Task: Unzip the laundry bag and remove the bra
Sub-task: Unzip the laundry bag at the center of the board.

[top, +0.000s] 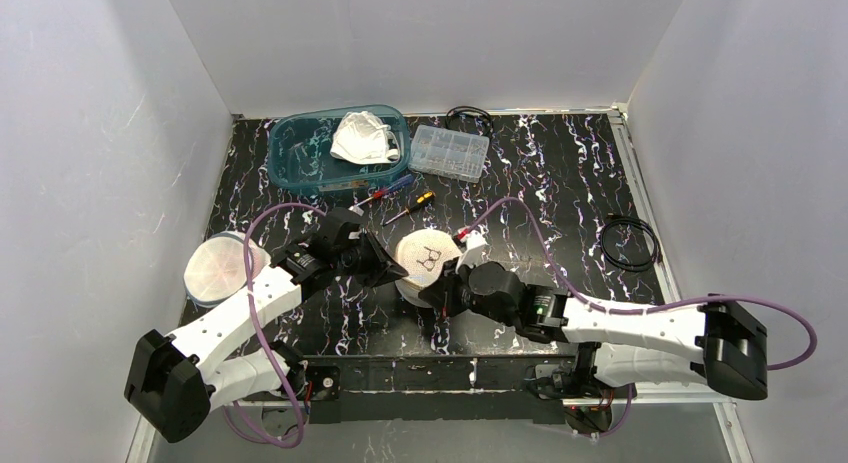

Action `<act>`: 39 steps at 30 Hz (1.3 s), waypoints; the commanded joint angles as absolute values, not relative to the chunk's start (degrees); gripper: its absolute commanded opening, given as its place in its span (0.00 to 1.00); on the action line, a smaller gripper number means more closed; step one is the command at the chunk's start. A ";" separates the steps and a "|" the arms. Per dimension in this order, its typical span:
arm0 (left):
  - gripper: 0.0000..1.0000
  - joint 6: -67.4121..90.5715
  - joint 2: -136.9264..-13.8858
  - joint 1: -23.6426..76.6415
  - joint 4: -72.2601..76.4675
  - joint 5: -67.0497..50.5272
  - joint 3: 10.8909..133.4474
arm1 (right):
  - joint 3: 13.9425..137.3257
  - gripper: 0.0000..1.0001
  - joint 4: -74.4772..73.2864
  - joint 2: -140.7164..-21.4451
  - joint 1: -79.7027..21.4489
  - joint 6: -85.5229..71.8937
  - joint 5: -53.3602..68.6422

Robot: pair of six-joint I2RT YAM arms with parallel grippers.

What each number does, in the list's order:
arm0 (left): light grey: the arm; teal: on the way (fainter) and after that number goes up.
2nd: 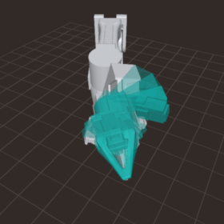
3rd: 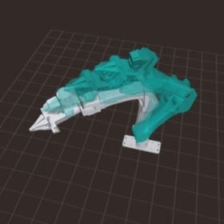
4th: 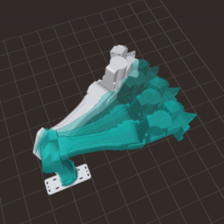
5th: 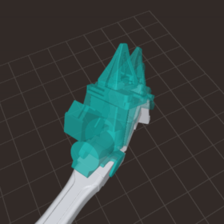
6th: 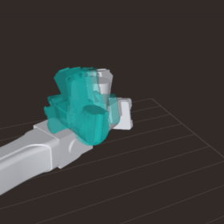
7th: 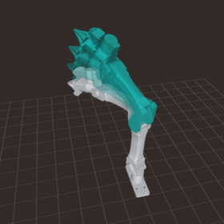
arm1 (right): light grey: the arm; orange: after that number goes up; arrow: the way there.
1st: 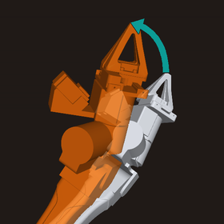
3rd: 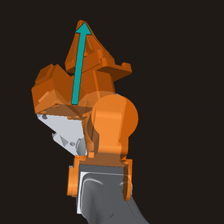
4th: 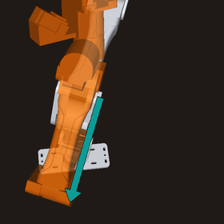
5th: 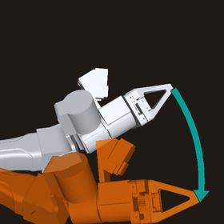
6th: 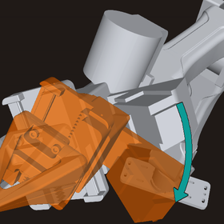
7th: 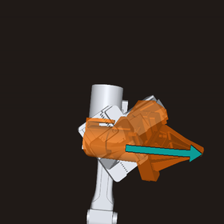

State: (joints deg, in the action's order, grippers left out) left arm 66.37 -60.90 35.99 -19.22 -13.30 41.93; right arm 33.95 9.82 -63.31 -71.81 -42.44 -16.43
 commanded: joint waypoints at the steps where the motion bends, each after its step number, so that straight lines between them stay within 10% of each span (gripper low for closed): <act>1: 0.00 63.99 -60.80 35.90 -20.27 -12.10 42.73 | 33.60 0.01 5.68 -58.90 -72.42 -43.05 -19.41; 29: 0.01 49.37 -77.44 30.41 -6.40 -36.48 54.56 | 31.89 0.01 4.55 -52.08 -72.57 -40.11 -19.23; 32: 0.13 49.25 -77.42 30.41 -7.23 -35.34 52.97 | 31.30 0.01 7.12 -53.82 -72.60 -41.24 -19.98; 39: 0.74 47.65 -68.01 30.41 -17.71 -27.89 47.93 | 32.44 0.01 8.57 -56.84 -72.76 -41.27 -20.76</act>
